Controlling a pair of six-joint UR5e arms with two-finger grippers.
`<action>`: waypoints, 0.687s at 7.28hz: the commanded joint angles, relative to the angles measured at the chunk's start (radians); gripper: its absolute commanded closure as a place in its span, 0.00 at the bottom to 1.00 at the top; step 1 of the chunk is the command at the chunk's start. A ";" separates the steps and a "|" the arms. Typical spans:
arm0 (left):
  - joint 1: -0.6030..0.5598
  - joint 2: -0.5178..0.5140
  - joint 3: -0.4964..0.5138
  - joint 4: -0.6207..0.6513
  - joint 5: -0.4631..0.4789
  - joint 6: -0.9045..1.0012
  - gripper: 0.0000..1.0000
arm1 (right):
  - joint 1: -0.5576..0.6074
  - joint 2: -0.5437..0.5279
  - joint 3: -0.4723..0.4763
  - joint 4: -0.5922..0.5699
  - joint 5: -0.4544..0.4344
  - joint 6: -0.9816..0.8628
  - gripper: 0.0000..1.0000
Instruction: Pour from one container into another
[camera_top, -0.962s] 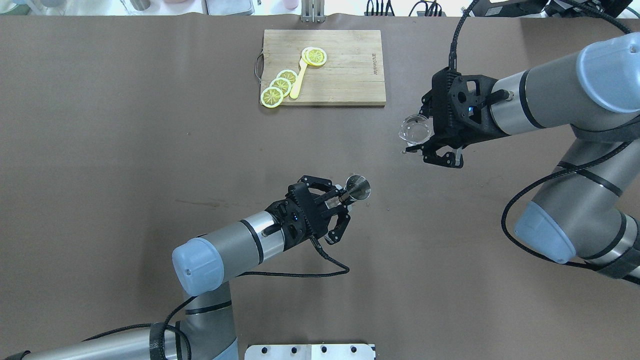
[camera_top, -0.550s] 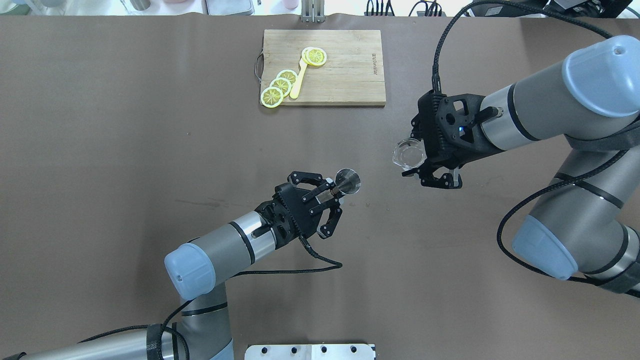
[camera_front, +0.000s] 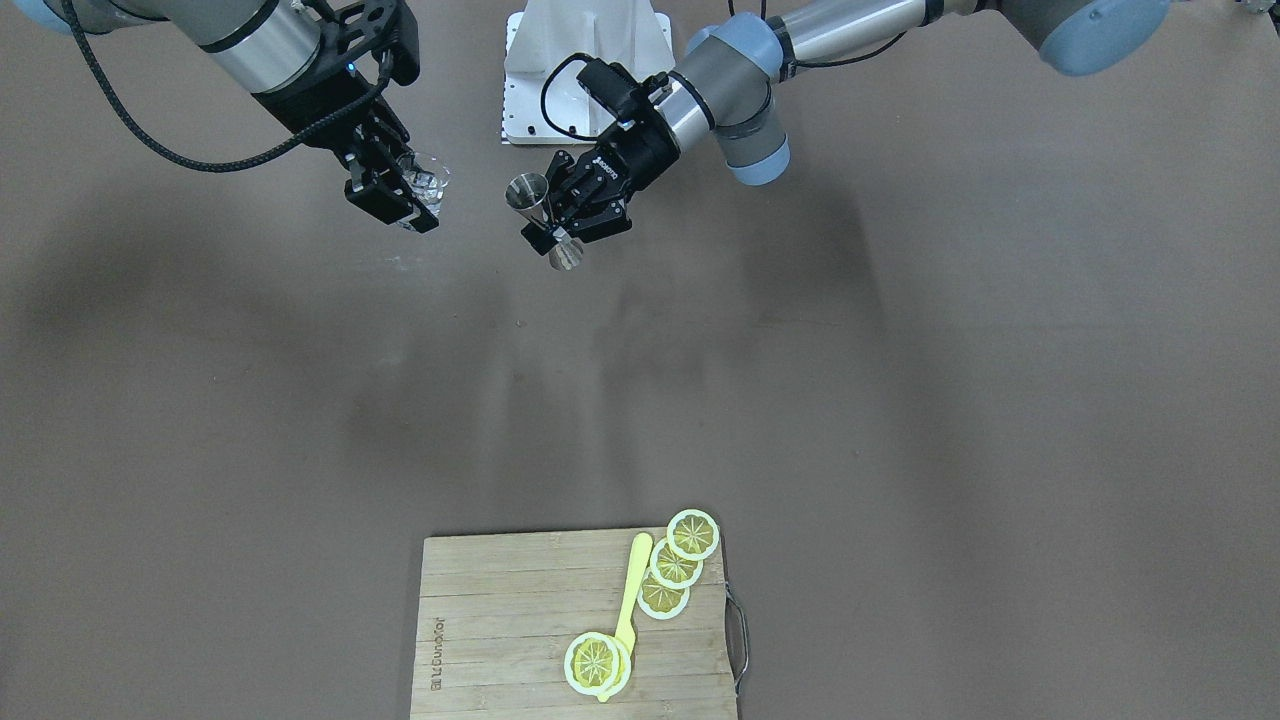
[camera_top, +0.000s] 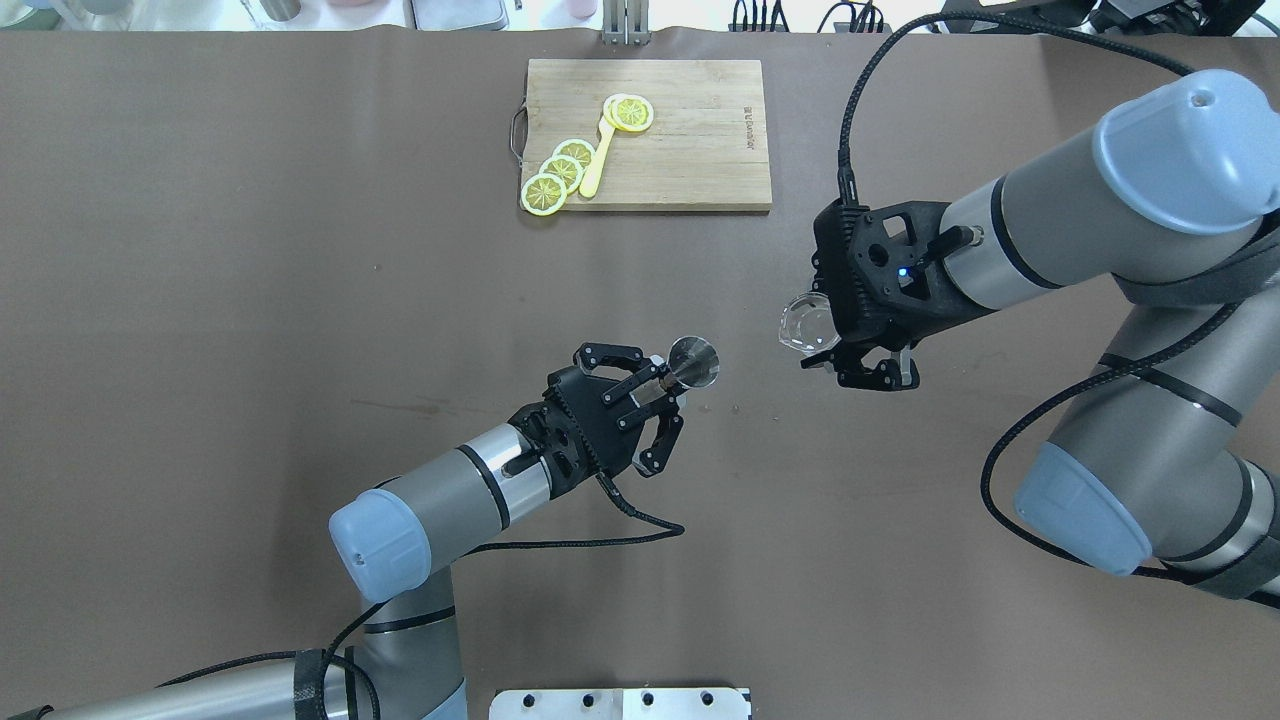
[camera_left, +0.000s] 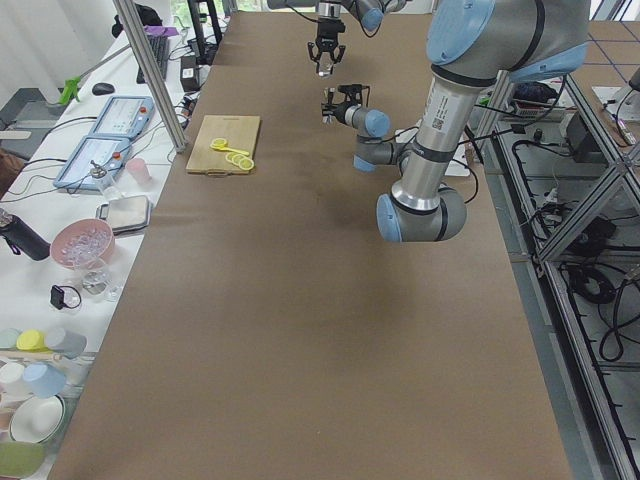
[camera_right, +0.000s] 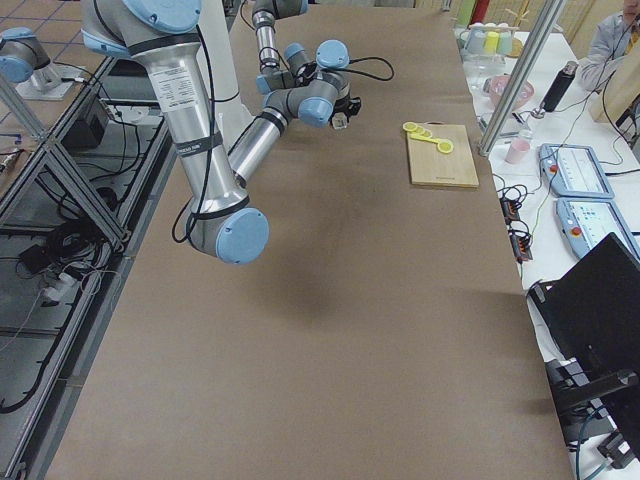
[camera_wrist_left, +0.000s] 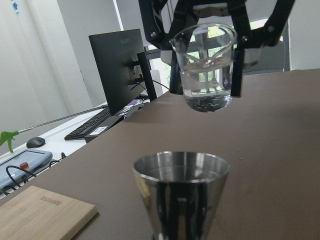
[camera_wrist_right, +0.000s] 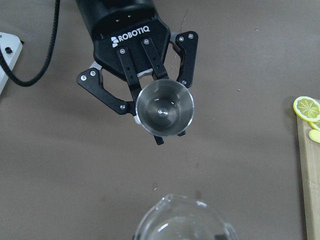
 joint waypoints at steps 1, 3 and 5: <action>0.007 -0.004 0.000 -0.001 0.000 0.000 1.00 | -0.008 0.034 -0.003 -0.054 -0.002 0.014 1.00; 0.010 -0.009 0.000 -0.001 0.000 0.000 1.00 | -0.023 0.044 -0.004 -0.060 -0.005 0.063 1.00; 0.013 -0.015 0.005 0.001 0.000 0.000 1.00 | -0.031 0.067 -0.006 -0.100 -0.014 0.081 1.00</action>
